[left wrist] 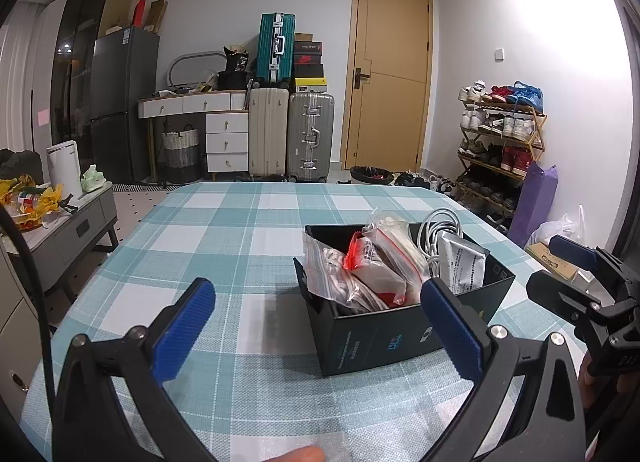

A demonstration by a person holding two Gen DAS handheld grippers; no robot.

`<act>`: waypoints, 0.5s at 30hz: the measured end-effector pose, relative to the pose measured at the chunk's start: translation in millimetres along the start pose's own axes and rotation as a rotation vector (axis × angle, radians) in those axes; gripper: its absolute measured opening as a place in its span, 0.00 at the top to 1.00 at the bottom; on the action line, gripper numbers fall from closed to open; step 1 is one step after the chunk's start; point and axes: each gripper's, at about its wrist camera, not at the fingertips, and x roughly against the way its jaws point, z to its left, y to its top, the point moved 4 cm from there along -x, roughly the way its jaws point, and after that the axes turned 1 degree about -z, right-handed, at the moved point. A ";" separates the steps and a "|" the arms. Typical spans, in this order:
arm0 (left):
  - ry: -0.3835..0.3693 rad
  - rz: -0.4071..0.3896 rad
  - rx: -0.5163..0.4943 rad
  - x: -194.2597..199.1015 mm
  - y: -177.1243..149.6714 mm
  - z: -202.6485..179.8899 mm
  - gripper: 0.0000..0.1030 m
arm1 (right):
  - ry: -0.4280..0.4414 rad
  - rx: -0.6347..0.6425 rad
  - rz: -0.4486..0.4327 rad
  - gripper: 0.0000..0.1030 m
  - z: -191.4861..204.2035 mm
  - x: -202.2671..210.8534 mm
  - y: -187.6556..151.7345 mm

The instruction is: Organize soft objects

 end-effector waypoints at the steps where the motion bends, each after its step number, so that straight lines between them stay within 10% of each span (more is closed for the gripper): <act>1: 0.000 -0.001 0.000 0.2 0.2 0.0 0.00 | 0.000 0.000 0.000 0.01 -0.1 0.0 0.0; 15: 0.000 0.000 0.000 0.1 -0.2 0.5 0.00 | 0.007 0.000 0.000 0.01 2.5 -0.8 1.1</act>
